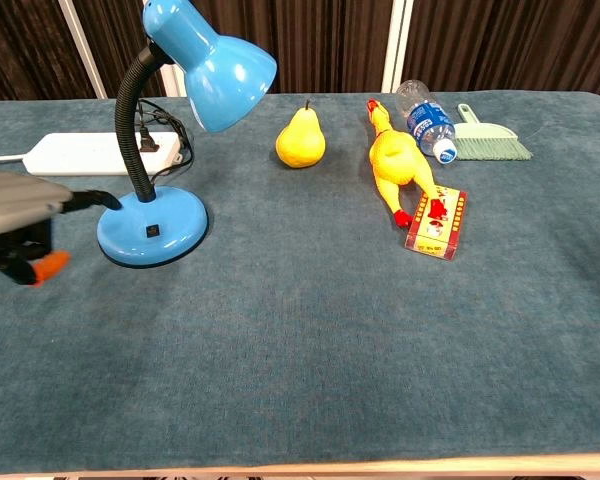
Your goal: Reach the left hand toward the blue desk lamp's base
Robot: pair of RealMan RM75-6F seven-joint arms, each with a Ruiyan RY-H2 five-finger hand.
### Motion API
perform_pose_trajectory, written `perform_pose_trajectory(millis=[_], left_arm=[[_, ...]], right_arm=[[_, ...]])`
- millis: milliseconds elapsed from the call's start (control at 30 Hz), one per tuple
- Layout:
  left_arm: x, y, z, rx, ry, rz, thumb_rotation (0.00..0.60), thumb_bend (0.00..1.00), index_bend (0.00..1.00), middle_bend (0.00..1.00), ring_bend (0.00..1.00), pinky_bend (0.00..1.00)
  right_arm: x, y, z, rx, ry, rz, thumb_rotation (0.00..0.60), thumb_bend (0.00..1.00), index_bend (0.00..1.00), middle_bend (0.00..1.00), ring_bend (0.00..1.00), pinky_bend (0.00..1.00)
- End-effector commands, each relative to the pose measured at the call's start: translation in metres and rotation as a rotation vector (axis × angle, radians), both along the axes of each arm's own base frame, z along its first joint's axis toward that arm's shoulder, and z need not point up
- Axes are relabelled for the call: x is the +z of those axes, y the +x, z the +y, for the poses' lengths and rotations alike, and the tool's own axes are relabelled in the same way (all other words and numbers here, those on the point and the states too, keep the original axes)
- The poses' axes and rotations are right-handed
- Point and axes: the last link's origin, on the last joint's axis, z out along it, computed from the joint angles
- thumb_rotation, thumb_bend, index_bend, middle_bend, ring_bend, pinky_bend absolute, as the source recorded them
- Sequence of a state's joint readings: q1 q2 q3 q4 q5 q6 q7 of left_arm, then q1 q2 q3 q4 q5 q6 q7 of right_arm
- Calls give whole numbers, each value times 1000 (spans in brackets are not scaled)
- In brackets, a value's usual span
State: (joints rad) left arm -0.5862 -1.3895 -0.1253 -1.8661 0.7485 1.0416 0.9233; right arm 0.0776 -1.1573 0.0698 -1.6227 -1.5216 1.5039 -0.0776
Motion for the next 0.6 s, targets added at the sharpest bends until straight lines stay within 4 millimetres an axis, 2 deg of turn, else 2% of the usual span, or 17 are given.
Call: perform_pose_trajectory(millis=[33, 367, 600], left_arm=[[-15, 8, 10, 5, -13, 14, 600, 582, 70, 973, 980, 1000], [-33, 17, 14, 12, -28, 18, 600, 585, 70, 971, 980, 1000], [-37, 19, 10, 14, -31, -2, 600, 588, 70, 971, 980, 1000]], right_arm=[[0, 0, 0, -2, -1, 0, 600, 288, 0, 0, 0, 14], [1, -1, -1, -6, -3, -7, 600, 288, 0, 0, 0, 15], [1, -1, -1, -5, -3, -7, 600, 288, 0, 0, 0, 14]])
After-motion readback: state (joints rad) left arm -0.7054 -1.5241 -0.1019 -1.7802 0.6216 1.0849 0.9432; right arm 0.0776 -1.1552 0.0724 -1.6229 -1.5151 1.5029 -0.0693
